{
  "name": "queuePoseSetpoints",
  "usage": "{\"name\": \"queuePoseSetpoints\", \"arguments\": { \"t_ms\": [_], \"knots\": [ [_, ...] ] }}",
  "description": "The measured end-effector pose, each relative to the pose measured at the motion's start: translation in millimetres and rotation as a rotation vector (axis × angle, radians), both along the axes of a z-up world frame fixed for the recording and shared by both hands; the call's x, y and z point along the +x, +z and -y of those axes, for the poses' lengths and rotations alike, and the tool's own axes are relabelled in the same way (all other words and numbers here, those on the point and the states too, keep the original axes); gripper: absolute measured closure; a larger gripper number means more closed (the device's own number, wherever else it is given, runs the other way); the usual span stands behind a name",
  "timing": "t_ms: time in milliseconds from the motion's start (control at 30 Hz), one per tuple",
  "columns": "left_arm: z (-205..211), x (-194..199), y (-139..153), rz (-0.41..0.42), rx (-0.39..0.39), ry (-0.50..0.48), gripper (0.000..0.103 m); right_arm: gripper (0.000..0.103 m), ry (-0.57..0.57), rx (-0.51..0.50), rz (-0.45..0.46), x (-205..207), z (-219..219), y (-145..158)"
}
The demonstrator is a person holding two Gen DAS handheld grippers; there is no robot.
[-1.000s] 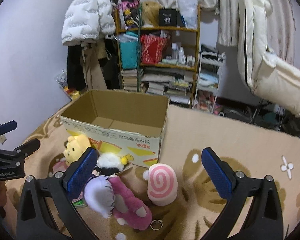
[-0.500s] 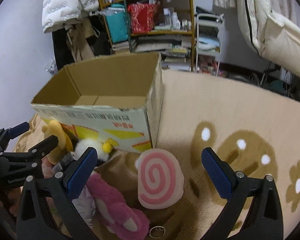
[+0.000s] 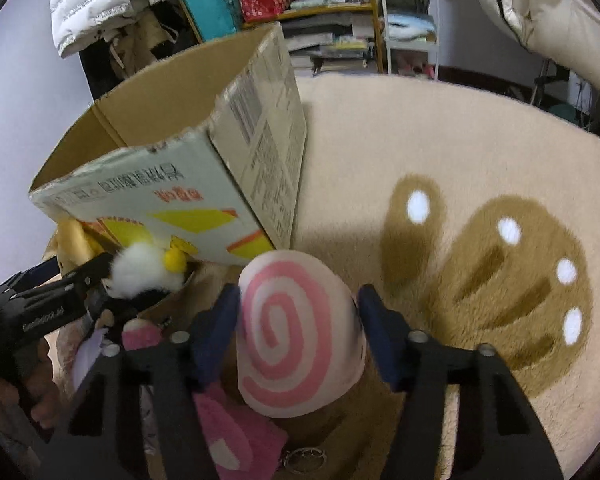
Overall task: Organize soft objects
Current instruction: 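Grasp the yellow plush bear with the left gripper while the right grasps the swirl cushion, then carry the bear and swirl cushion into the box and open both grippers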
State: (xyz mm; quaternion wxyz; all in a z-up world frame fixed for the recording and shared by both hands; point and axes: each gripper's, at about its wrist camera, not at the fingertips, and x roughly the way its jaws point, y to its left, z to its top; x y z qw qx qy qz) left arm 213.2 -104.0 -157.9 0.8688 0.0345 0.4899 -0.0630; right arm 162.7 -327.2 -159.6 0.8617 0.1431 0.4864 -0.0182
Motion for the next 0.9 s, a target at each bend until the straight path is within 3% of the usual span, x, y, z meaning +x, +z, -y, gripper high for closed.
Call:
{"name": "queuePoseSetpoints", "arguments": {
  "t_ms": [200,300,433,900],
  "knots": [
    [-3,-11,3,0.032,-0.014,-0.035,0.027,0.064,0.017,-0.004,-0.001,-4,-3,-1],
    [-6,-26,5,0.066,-0.007,-0.031,0.03,0.069,0.019,-0.009,0.006,-6,-6,1],
    [-12,-39,19,0.127,0.056,-0.002,0.03,0.069,0.025,-0.018,0.034,-17,-11,11],
    [-46,-73,107,0.345,0.02,0.04,0.03,0.069,0.1,-0.079,0.318,-55,-43,94]
  ]
}}
